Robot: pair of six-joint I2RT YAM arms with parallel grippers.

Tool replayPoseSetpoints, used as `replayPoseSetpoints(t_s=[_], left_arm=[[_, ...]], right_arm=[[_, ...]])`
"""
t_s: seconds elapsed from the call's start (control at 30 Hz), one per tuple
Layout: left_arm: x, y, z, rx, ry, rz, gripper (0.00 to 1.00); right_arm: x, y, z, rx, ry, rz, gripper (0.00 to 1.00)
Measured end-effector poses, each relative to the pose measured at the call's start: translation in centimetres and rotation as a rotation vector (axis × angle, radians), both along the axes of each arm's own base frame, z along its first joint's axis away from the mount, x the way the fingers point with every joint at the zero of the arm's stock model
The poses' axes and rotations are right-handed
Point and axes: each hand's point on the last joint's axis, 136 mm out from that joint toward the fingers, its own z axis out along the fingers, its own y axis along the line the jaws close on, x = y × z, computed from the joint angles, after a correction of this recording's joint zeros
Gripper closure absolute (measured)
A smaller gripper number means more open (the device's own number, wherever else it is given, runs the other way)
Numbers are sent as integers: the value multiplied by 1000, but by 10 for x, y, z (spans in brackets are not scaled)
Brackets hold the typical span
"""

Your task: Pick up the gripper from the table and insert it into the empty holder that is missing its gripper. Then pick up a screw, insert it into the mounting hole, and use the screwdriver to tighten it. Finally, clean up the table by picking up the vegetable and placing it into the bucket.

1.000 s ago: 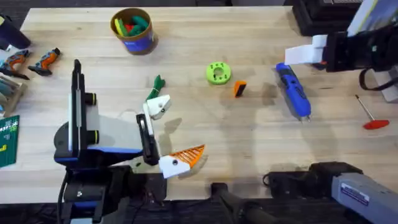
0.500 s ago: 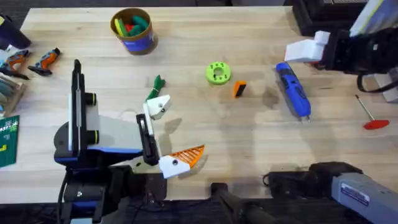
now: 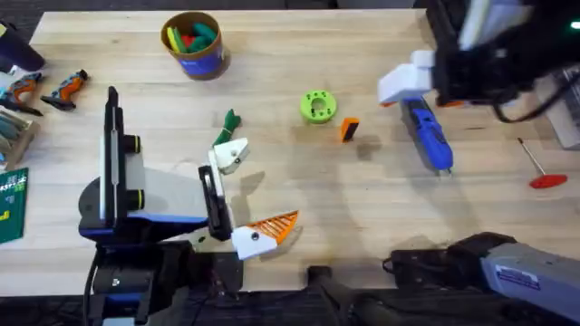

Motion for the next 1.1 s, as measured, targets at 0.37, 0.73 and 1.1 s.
replayPoseSetpoints(t_s=[0.37,0.73,1.1], left_arm=[[0,0,0,0,0,0,15],[0,0,0,0,-1,0,15],[0,0,0,0,0,0,15]], right_arm=[[-2,61,-30,-40,88,198,21],[10,65,-69,-99,195,70,19],[23,67,-81,-155,167,-5,21]])
